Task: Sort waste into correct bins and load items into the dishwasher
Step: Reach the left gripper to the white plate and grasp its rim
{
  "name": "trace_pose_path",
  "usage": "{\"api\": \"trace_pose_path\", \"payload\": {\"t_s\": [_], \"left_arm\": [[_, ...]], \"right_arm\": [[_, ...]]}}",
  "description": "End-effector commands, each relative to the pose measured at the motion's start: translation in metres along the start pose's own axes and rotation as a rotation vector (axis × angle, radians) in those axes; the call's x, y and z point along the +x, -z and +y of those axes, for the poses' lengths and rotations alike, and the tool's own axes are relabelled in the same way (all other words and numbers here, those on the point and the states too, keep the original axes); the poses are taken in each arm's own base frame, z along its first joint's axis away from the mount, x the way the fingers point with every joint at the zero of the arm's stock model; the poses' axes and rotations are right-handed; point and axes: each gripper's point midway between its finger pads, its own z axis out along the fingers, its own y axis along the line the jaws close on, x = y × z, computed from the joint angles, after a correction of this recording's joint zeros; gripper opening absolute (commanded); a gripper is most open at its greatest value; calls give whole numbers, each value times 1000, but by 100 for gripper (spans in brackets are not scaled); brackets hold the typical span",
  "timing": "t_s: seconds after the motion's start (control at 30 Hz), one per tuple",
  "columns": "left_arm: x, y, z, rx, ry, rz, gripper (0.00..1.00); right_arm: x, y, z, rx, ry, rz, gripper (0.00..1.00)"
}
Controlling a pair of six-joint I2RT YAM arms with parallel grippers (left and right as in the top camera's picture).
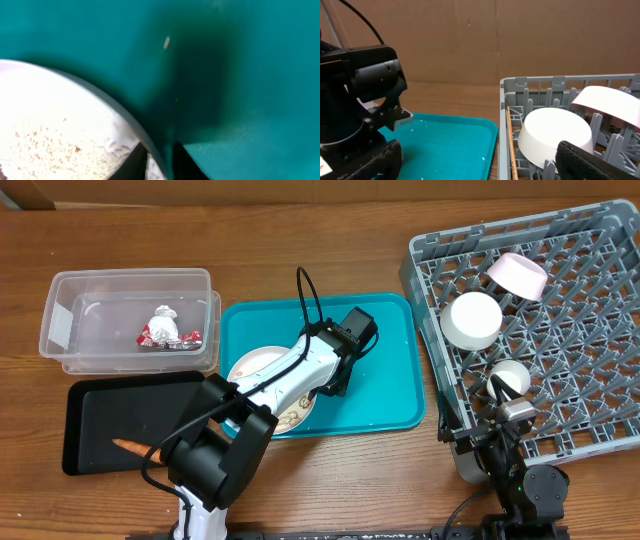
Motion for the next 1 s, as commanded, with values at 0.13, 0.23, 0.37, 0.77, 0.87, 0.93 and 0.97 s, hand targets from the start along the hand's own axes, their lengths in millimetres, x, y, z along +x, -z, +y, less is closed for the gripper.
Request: {"api": "trace_pose_path", "payload": {"t_s": [0.13,0.23,0.37,0.77,0.87,0.93,0.97], "left_arm": [[-1,-3,0,-10,-11,16,11],[-1,-3,-1,-9,-13,14,4],[0,-3,-2,-9,-16,15,27],[9,-29,5,-88,-54,68,4],[4,-18,8,-98,-53,65,4],[-1,-4,12,-121,-39,66,4],[-4,3,14,-129,-29,64,4]], "right_arm": [[1,0,0,-3,-2,-6,100],[1,0,0,-3,-2,-6,100],[1,0,0,-3,-2,-6,100],[1,0,0,-3,-2,-6,100],[1,0,0,-2,-2,-6,100],[1,0,0,-3,-2,-6,100],[1,0,0,-3,-2,-6,100]]}}
